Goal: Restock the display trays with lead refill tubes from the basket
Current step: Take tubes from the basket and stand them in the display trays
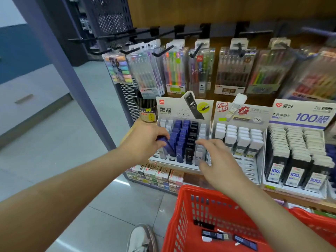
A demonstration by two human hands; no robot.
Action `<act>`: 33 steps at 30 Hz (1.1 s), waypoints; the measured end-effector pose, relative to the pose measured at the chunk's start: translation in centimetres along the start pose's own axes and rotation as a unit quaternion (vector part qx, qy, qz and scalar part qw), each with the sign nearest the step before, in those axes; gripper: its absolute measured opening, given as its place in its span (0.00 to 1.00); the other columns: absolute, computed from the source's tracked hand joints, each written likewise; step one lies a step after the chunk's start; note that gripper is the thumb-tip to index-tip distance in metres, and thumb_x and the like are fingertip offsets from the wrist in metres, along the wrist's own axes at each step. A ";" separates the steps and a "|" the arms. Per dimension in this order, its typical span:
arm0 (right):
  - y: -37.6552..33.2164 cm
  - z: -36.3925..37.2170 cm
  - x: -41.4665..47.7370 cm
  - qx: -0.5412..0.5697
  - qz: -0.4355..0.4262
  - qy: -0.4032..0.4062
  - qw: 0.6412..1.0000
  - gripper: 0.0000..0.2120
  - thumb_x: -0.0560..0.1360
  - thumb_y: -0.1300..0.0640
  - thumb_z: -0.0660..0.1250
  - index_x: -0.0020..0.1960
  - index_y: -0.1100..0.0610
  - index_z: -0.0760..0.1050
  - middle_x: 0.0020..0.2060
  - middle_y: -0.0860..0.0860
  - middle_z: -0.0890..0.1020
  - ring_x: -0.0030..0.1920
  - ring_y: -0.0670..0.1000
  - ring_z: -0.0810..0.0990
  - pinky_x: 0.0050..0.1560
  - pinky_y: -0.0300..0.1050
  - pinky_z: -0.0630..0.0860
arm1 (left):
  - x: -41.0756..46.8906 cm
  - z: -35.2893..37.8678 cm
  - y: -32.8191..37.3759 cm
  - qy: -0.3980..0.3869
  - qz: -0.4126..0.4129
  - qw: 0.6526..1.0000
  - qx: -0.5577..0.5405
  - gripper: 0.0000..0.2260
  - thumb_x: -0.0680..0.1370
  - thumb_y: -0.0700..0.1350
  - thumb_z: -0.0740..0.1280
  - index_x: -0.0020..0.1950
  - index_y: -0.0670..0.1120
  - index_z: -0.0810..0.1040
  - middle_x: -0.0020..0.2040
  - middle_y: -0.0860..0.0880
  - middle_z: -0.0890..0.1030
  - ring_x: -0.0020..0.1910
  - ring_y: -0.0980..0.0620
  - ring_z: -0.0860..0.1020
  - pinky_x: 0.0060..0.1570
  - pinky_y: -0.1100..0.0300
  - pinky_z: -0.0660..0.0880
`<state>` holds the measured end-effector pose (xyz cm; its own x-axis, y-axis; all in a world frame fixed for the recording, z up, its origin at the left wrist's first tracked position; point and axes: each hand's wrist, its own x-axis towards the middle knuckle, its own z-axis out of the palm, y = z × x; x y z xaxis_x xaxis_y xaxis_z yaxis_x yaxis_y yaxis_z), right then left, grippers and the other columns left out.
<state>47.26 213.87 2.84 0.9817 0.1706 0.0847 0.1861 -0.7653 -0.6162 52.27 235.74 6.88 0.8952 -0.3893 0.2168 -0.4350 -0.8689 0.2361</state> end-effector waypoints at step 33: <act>3.1 -2.7 -2.6 0.029 0.007 -0.005 1.000 0.17 0.80 0.59 0.62 0.65 0.46 0.76 0.49 0.44 0.79 0.44 0.42 0.78 0.51 0.43 0.76 | 0.2 3.3 0.8 0.046 0.102 0.991 0.069 0.09 0.77 0.41 0.67 0.56 0.45 0.82 0.46 0.48 0.82 0.46 0.46 0.76 0.46 0.52 0.76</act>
<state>45.41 209.40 2.88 0.9838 0.1658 0.0678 0.1686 -0.7299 -0.6624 52.45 233.98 4.02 0.7745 -0.5373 0.3339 -0.5830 -0.8111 0.0473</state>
